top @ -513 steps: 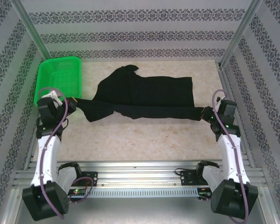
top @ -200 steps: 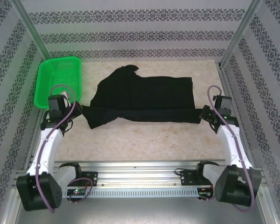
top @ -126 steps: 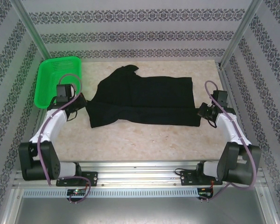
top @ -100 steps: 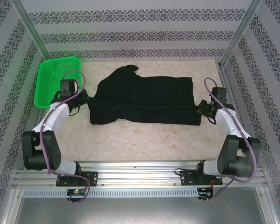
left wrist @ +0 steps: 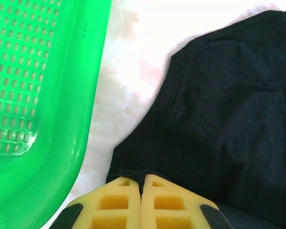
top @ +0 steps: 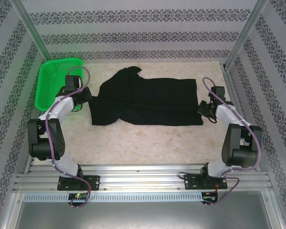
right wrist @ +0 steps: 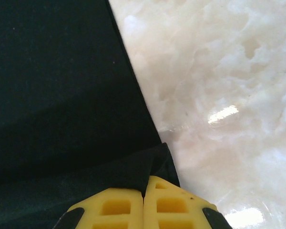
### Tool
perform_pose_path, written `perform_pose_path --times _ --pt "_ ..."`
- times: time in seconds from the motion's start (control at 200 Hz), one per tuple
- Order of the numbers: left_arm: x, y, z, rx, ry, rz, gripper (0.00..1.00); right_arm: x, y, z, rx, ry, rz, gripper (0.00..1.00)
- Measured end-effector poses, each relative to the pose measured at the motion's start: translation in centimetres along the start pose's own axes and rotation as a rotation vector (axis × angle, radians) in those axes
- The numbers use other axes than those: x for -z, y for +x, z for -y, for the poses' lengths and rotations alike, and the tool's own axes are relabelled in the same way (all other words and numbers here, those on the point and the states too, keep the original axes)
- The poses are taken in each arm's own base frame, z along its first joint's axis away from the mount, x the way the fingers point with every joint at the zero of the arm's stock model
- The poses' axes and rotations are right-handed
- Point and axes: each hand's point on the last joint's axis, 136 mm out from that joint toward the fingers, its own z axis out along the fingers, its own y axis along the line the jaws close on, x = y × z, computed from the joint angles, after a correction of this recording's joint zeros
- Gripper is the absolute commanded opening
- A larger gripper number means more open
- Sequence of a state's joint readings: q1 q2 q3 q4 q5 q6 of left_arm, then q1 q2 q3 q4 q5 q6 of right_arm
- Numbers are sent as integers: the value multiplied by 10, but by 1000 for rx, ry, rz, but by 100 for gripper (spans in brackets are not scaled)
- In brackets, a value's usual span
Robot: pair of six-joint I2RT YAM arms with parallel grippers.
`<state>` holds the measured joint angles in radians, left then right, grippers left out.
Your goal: Fold and stack the t-shirts
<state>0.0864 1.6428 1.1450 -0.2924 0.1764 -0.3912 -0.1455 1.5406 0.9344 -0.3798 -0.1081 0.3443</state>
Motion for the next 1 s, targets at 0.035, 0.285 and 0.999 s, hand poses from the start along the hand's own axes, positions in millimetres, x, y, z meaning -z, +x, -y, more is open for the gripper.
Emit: perform_pose_path --times 0.035,0.285,0.999 --pt "0 0 -1 0 -2 1 0 -1 -1 -2 4 -2 3 0" --pt "3 -3 -3 2 -6 11 0 0 -9 -4 7 -3 20 0" --pt "-22 -17 5 -4 11 -18 0 -29 -19 -12 7 11 -23 0"
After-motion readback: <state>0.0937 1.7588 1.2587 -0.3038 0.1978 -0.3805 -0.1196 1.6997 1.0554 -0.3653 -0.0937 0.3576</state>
